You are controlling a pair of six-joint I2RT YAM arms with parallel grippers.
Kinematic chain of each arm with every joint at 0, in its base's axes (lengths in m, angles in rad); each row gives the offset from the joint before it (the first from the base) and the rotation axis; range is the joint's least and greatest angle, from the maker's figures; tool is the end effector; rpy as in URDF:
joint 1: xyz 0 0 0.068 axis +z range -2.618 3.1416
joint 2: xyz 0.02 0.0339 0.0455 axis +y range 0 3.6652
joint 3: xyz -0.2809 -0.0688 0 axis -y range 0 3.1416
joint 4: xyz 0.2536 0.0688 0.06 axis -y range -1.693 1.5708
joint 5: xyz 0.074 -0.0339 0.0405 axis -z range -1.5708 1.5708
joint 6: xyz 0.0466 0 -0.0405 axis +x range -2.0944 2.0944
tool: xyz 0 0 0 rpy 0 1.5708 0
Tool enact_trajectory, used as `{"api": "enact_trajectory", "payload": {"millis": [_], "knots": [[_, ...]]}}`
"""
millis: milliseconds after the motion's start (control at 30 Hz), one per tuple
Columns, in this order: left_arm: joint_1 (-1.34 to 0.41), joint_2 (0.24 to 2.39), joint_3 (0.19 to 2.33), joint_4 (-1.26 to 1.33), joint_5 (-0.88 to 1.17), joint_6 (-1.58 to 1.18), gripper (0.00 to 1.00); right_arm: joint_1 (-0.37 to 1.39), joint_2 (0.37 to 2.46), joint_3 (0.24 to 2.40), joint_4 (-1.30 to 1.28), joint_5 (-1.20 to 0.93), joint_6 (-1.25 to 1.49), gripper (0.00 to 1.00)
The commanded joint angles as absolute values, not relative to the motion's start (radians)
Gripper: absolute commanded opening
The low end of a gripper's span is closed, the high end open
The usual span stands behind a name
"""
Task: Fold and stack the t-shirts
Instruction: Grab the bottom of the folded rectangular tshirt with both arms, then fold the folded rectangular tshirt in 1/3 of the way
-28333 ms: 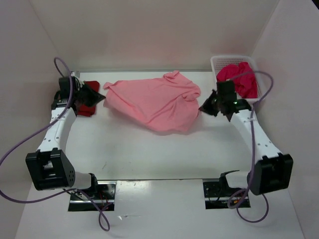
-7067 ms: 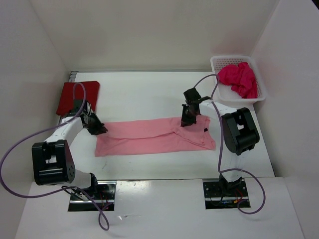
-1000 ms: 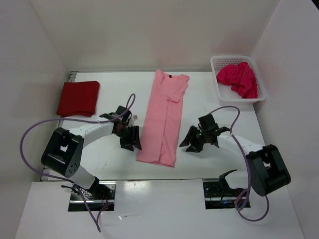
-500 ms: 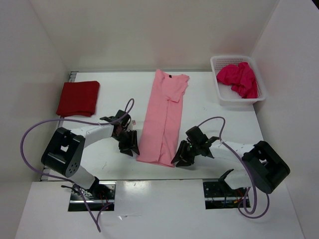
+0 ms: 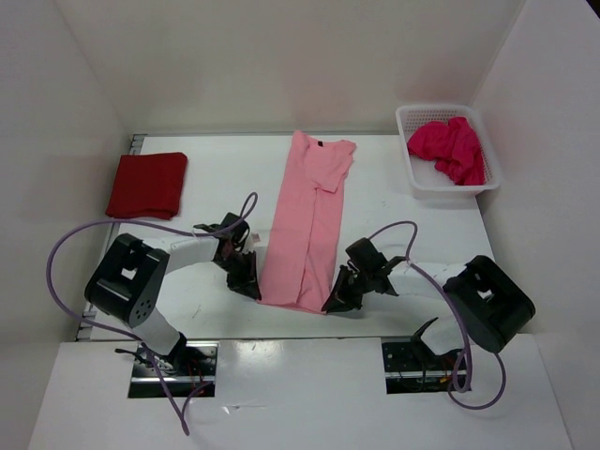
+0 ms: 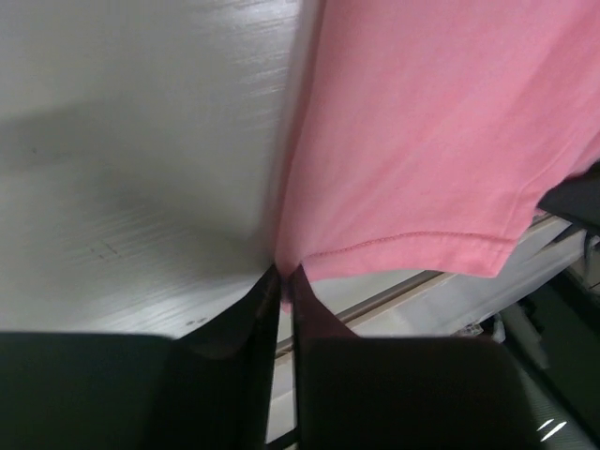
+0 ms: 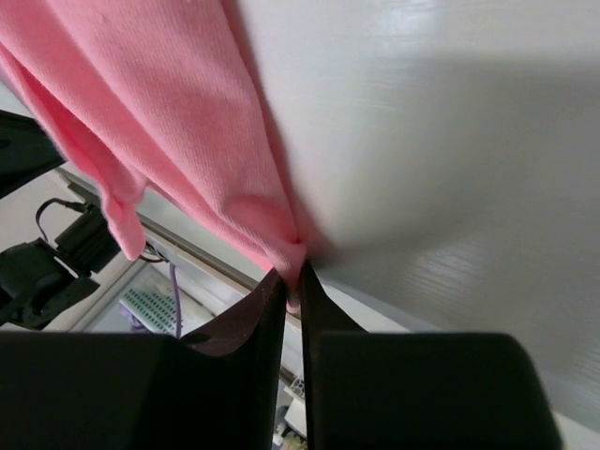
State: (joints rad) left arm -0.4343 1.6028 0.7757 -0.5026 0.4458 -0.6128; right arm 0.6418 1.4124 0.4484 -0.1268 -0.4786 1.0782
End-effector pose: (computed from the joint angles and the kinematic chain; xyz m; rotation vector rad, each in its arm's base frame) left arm 0.2388 -0.1329 0.1355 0.1870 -3.0213 0.7773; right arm 0.1657 0.1506 0.1144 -0.4620 -2.8890 -1.0065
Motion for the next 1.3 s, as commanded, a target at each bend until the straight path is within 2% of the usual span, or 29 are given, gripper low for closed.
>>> {"api": "enact_trajectory", "payload": {"millis": [0, 33, 200, 367, 500, 633, 767, 1000, 1100, 1267], "knots": [[-0.439, 1.620, 0.764, -0.486, 0.479, -0.612, 0.10, 0.652, 1.384, 0.459, -0.172, -0.417, 1.060, 0.14], [-0.439, 1.620, 0.764, -0.498, 0.488, -0.612, 0.00, 0.663, 1.373, 0.459, -0.181, -0.417, 1.060, 0.12], [-0.439, 1.557, 0.753, -0.590, 0.570, -0.603, 0.00, 0.761, 1.247, 0.393, -0.259, -0.454, 1.142, 0.10], [-0.430, 1.402, 0.741, -0.733, 0.571, -0.581, 0.00, 0.787, 0.955, 0.356, -0.399, -0.486, 1.227, 0.10], [-0.382, 1.378, 0.920, -0.819, 0.571, -0.581, 0.00, 0.697, 0.904, 0.423, -0.481, -0.509, 1.180, 0.10], [-0.353, 1.494, 1.096, -0.772, 0.558, -0.600, 0.00, 0.434, 1.052, 0.602, -0.557, -0.500, 0.869, 0.10], [-0.341, 1.659, 1.277, -0.646, 0.542, -0.620, 0.00, 0.312, 1.314, 0.791, -0.531, -0.437, 0.697, 0.10], [-0.321, 2.009, 1.566, -0.572, 0.463, -0.634, 0.00, 0.193, 1.687, 1.109, -0.434, -0.423, 0.581, 0.10], [-0.321, 2.094, 1.715, -0.597, 0.388, -0.612, 0.00, 0.169, 1.794, 1.215, -0.434, -0.414, 0.557, 0.10], [-0.301, 2.175, 1.830, -0.588, 0.337, -0.612, 0.00, 0.146, 1.931, 1.343, -0.411, -0.414, 0.546, 0.10]]}}
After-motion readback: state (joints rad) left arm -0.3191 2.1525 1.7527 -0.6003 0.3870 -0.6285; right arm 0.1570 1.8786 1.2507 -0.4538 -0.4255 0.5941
